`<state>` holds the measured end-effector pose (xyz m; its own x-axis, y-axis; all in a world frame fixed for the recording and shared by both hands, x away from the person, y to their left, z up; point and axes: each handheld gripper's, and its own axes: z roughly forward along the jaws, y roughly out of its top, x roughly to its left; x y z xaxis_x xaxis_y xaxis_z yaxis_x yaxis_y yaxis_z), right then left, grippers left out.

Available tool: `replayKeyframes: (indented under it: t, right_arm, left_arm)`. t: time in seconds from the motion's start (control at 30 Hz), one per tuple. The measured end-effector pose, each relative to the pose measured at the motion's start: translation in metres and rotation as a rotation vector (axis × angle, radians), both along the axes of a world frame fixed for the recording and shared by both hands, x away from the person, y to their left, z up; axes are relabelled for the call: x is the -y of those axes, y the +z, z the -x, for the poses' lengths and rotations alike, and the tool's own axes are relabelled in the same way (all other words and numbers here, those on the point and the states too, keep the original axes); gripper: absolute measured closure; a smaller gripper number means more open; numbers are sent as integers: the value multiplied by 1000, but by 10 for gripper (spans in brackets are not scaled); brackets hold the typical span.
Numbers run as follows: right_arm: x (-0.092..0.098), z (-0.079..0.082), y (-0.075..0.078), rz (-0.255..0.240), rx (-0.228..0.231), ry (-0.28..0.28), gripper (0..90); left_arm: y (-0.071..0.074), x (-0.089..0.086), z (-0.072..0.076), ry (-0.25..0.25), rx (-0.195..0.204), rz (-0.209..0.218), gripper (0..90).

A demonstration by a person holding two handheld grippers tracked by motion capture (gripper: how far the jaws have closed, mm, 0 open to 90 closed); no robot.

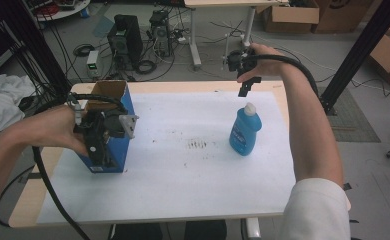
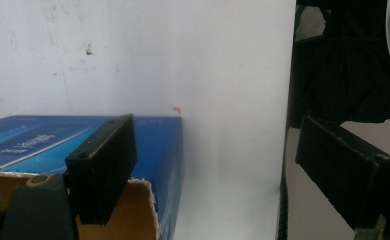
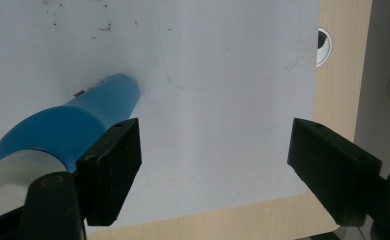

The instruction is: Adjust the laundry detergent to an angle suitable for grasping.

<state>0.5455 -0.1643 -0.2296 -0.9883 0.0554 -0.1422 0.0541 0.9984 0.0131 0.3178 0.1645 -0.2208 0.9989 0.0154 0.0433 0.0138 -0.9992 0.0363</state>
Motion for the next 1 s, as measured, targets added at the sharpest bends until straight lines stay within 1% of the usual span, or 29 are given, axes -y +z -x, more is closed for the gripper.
replayKeyframes:
  t: [0.23, 0.37, 0.43, 0.63, 0.67, 0.73, 0.83, 0.9, 0.93, 1.0]
  right_arm:
    - [1, 3, 2, -1, 5, -2, 215]
    - [1, 4, 4, -3, 7, -1, 215]
    - [1, 4, 5, -5, 9, 3, 215]
    - [-2, 4, 3, 6, 4, 7, 215]
    - [-2, 4, 3, 6, 4, 7, 215]
    - [-2, 5, 3, 13, 7, 9, 217]
    - [-2, 6, 4, 9, 12, 4, 216]
    - [-2, 5, 4, 7, 13, 5, 216]
    - [-2, 5, 4, 8, 15, 3, 214]
    - [-2, 6, 4, 9, 17, -4, 211]
  left_arm:
    - [0, -1, 0, 9, 1, 3, 176]
    - [0, -4, -1, 25, 4, 10, 176]
    - [-1, -5, -1, 38, -5, 10, 176]
    - [2, -4, 4, 44, 5, 7, 176]
    - [2, -3, 5, 46, 2, 5, 176]
    - [4, -1, 6, 58, 10, 10, 175]
    - [5, 0, 9, 47, 14, 14, 176]
    - [5, 1, 10, 35, 9, 16, 176]
    - [4, 2, 11, 39, 6, 23, 176]
    - [3, 4, 11, 33, 1, 6, 177]
